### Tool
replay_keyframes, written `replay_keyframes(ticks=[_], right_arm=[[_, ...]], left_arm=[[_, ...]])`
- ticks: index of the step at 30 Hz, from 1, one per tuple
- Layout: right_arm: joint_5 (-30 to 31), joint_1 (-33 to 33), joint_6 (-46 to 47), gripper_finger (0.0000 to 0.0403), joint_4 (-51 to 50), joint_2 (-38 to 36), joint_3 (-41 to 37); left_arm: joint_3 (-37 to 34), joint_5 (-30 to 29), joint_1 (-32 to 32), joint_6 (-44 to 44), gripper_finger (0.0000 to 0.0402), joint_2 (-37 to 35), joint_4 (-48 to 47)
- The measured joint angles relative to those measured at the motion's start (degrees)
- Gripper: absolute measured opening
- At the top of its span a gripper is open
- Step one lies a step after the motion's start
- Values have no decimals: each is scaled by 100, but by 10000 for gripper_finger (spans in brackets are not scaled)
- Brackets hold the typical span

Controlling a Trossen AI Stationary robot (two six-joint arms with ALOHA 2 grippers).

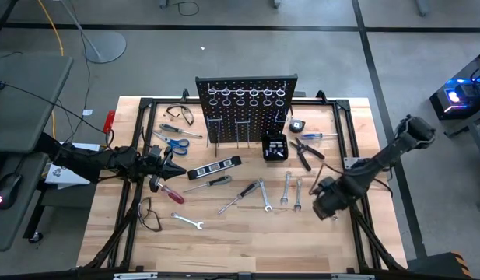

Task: Hang tools onto peg board
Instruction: Put the silver socket in the black bin on the pegboard

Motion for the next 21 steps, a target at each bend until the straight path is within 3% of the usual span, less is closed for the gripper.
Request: replay_keyframes(ticks=[9,21], right_arm=[[-103,635,1005,222,1407,43,-607],[245,783,1490,216,1602,181,-983]], left_arm=[[0,-2,-1,0,0,0,1],[0,0,-1,0,0,0,1]])
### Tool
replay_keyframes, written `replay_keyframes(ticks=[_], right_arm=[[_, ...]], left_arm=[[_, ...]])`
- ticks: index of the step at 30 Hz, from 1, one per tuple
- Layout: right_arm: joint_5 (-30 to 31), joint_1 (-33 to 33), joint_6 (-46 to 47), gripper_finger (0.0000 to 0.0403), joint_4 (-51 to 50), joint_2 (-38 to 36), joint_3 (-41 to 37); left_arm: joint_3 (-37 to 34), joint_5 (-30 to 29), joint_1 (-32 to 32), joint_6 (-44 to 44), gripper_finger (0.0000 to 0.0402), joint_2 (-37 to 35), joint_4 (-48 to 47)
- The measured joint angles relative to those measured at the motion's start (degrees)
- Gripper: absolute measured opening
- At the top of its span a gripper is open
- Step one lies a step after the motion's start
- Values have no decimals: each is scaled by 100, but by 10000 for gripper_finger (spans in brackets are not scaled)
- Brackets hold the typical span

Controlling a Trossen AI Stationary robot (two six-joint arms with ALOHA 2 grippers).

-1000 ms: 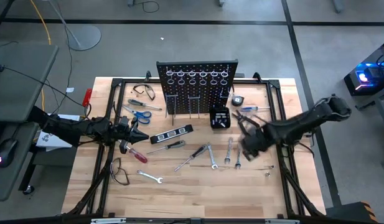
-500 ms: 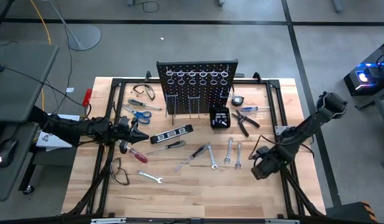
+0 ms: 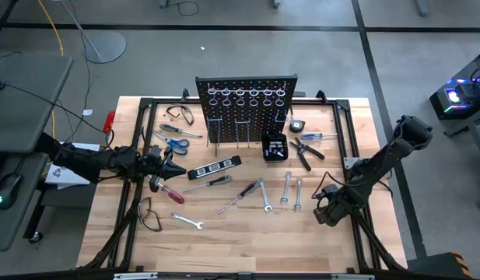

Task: Hang tools onto peg board
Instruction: Put the silver socket in the black bin on the pegboard

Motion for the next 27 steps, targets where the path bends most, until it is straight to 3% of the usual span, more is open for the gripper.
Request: replay_keyframes(ticks=[17,23,27], right_arm=[[-121,63,95,130,539,884,63],[416,19,33,39,138,906,382],[1148,-282,-464,40,-458,898,1005]], left_arm=[[0,0,0,-1,0,-1,-1],[0,0,2,0,0,0,0],[0,0,1,0,0,-2,0]])
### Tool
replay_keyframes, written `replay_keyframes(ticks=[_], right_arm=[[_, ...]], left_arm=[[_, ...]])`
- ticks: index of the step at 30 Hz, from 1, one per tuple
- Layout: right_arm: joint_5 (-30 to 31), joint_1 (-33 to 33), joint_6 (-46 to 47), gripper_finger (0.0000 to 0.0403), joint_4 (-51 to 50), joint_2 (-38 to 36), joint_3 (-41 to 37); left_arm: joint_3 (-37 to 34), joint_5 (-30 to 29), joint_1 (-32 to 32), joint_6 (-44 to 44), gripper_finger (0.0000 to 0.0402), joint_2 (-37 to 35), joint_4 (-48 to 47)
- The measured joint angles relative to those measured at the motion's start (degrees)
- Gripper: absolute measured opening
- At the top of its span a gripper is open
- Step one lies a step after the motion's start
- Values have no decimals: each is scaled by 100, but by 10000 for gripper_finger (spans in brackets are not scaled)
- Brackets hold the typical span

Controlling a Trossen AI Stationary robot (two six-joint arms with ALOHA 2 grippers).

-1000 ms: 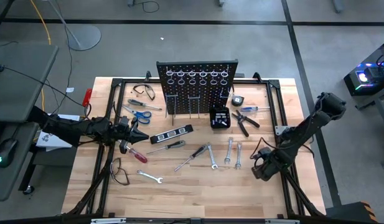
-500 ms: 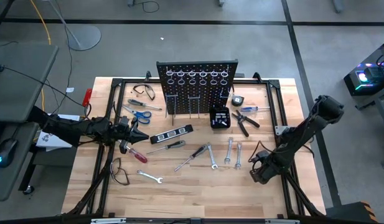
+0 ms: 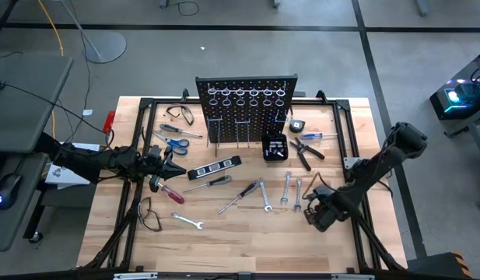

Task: Hang tools onto peg board
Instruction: Put the silver socket in the black bin on the pegboard

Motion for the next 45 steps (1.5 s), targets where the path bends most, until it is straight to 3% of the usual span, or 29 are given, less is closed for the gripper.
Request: replay_keyframes(ticks=[2,6,10,13,16,20,24,29,36,41,45], right_arm=[[473,-284,-552,40,-439,-80,416],[2123,-1116,-1657,40,-1015,-241,1154],[3091,-2257,-3189,40,-477,-305,1528],[3064,-3033,-4608,49,431,-245,1522],[2813,-3725,-5587,84,1113,-172,1522],[2400,-4384,-6137,138,1323,-163,1522],[1918,-4641,-6428,178,1048,-166,1520],[841,-4405,-6546,194,299,-193,1520],[-40,-2888,-5267,196,-2020,-203,1095],[-1223,-1735,-3864,196,-1647,-236,110],[-1776,-1210,-3230,197,-1443,-236,-435]], left_arm=[[0,0,0,0,0,2,-2],[0,-2,-1,0,0,0,0],[-2,-2,0,0,0,0,14],[0,-2,-2,0,0,0,18],[0,-2,-2,0,0,0,31],[-1,-2,0,0,0,0,23],[0,-2,-1,0,0,0,21],[0,0,-1,0,0,2,7],[0,-2,-1,0,0,2,4],[0,-1,0,0,0,2,3],[0,0,0,0,0,2,2]])
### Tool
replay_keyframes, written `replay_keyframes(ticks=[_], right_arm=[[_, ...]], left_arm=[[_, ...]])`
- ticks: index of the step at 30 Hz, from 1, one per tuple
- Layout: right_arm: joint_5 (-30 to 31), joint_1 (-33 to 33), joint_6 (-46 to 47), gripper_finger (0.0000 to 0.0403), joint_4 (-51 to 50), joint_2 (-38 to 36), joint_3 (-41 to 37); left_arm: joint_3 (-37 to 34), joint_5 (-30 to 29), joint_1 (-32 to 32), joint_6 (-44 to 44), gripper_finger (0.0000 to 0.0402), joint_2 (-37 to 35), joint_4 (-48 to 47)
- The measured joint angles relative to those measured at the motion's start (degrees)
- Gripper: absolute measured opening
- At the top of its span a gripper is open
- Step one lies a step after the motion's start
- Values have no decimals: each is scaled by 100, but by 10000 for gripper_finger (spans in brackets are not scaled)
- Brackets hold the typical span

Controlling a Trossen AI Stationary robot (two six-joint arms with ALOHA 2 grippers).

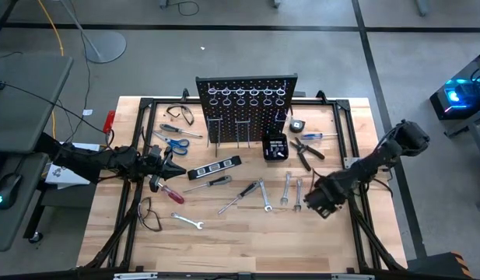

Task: Hang tools onto peg board
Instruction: Put the silver socket in the black bin on the pegboard

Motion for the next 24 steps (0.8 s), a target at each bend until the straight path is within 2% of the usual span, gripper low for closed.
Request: replay_keyframes(ticks=[4,12,19,22,24], right_arm=[[-196,172,-33,197,77,-2,-237],[-322,194,37,197,1042,0,-635],[-472,194,114,196,1094,-2,-854],[-473,194,68,178,1161,-2,-856],[-475,194,55,147,1211,-2,-856]], left_arm=[[0,0,-2,0,0,-2,0],[0,0,-2,0,0,-2,-2],[0,-1,-1,0,0,-1,-2],[0,0,0,0,0,-2,-2],[0,0,-1,0,0,-2,-2]])
